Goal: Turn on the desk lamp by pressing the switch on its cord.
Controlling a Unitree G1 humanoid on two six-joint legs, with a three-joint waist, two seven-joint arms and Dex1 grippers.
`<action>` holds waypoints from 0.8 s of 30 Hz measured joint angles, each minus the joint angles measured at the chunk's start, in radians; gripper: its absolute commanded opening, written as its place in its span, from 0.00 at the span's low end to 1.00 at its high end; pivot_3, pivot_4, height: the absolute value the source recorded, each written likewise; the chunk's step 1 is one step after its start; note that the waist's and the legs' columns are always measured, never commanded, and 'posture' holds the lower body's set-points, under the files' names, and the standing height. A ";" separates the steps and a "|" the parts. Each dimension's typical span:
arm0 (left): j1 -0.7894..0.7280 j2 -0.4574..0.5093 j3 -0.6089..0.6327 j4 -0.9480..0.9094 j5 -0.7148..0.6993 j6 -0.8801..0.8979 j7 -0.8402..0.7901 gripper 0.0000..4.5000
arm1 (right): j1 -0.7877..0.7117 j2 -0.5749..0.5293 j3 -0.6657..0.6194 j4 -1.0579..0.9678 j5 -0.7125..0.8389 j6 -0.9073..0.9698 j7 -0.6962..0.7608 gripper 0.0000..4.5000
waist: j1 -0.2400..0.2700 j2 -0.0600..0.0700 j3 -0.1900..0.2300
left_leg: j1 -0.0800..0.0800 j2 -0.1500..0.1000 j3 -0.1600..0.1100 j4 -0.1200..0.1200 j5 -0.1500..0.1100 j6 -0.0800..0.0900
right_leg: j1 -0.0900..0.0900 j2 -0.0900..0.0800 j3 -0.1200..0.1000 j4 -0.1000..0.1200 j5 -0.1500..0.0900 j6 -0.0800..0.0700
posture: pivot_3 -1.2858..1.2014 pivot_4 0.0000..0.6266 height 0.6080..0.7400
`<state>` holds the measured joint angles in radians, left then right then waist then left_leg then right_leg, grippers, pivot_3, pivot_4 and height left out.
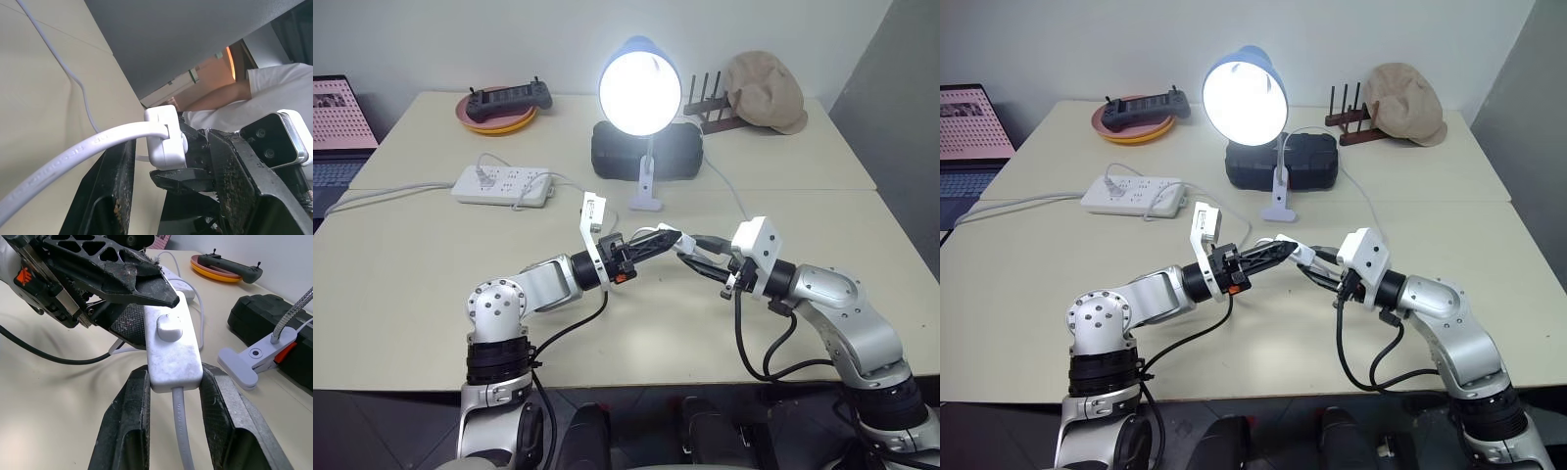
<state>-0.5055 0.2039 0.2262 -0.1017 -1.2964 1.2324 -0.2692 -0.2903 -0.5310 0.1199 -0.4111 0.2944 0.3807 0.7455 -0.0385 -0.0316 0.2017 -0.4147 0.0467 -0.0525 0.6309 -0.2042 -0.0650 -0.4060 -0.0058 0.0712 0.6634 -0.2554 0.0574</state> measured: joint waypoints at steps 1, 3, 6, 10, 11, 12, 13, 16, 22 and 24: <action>0.002 0.006 0.000 -0.001 -0.004 0.002 0.002 0.53 | 0.002 -0.004 0.000 0.000 -0.002 0.000 0.000 0.23 | 0.000 0.000 0.000 | 0.000 0.000 0.000 0.000 0.000 0.000 | 0.000 0.000 0.000 0.000 0.000 0.000 | 0.52 0.24 1.00; 0.013 0.041 0.003 -0.010 -0.022 0.010 0.003 0.53 | 0.005 -0.011 -0.001 0.009 -0.010 -0.001 -0.003 0.23 | -0.002 0.000 0.000 | 0.000 0.000 0.000 0.000 0.000 0.000 | 0.000 0.000 0.000 0.000 0.000 0.000 | 0.52 0.24 1.00; 0.065 0.155 0.013 -0.055 -0.039 0.044 -0.016 0.53 | 0.003 -0.001 -0.018 0.056 -0.005 0.000 -0.015 0.23 | -0.008 0.000 0.000 | 0.000 0.000 0.000 -0.001 0.000 0.000 | -0.001 0.000 0.000 0.001 0.000 -0.001 | 0.52 0.24 1.00; 0.098 0.257 0.033 -0.107 -0.038 0.051 -0.065 0.67 | -0.028 0.014 -0.049 0.126 0.003 0.002 -0.028 0.23 | -0.005 0.000 0.000 | 0.000 0.000 0.000 -0.001 0.000 0.000 | -0.001 0.000 0.000 0.000 0.000 -0.001 | 0.52 0.24 1.00; 0.109 0.312 0.030 -0.131 -0.037 0.051 -0.105 0.72 | -0.055 0.021 -0.045 0.163 0.002 -0.006 -0.020 0.23 | -0.006 -0.002 0.001 | 0.000 0.000 0.000 -0.001 0.000 0.000 | -0.001 0.000 0.000 0.000 0.000 -0.001 | 0.52 0.24 1.00; 0.105 0.373 0.035 -0.150 -0.034 0.051 -0.138 0.76 | -0.071 0.019 -0.049 0.200 0.001 -0.014 -0.016 0.23 | -0.007 -0.002 0.001 | -0.001 0.000 0.000 -0.001 0.000 0.000 | -0.002 0.000 0.000 0.000 -0.001 -0.002 | 0.52 0.24 1.00; 0.100 0.405 0.049 -0.168 -0.025 0.041 -0.161 0.79 | -0.076 0.016 -0.054 0.224 0.000 -0.021 -0.013 0.23 | -0.006 -0.001 0.001 | 0.000 0.000 0.001 -0.001 0.000 0.000 | -0.002 -0.001 0.000 0.000 -0.001 -0.003 | 0.52 0.24 1.00; 0.074 0.585 0.006 -0.238 0.118 -0.056 -0.317 0.94 | -0.132 0.021 -0.035 0.334 -0.020 -0.045 0.018 0.23 | -0.005 -0.001 0.001 | -0.001 0.000 0.001 -0.002 0.000 0.000 | -0.002 0.000 0.000 -0.001 -0.003 -0.006 | 0.52 0.24 1.00; 0.067 0.784 -0.154 -0.287 0.477 -0.369 -0.572 0.99 | -0.187 0.026 0.036 0.497 -0.067 -0.044 0.087 0.23 | -0.002 -0.001 0.001 | -0.002 0.000 0.002 -0.004 0.000 0.000 | -0.004 -0.001 0.000 -0.002 -0.003 -0.006 | 0.52 0.24 1.00; 0.066 0.786 -0.173 -0.282 0.514 -0.405 -0.602 0.99 | -0.198 0.027 0.041 0.525 -0.071 -0.041 0.101 0.23 | -0.001 0.000 0.001 | -0.003 0.000 0.003 -0.004 0.000 0.000 | -0.005 -0.001 0.000 -0.002 -0.002 -0.005 | 0.52 0.24 1.00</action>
<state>-0.4392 0.9894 0.0533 -0.3839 -0.7826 0.8270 -0.8712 -0.4886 -0.5045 0.1613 0.1141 0.2233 0.3392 0.8465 -0.0399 -0.0320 0.2031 -0.4176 0.0471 -0.0500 0.6269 -0.2044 -0.0651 -0.4108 -0.0066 0.0715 0.6617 -0.2576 0.0519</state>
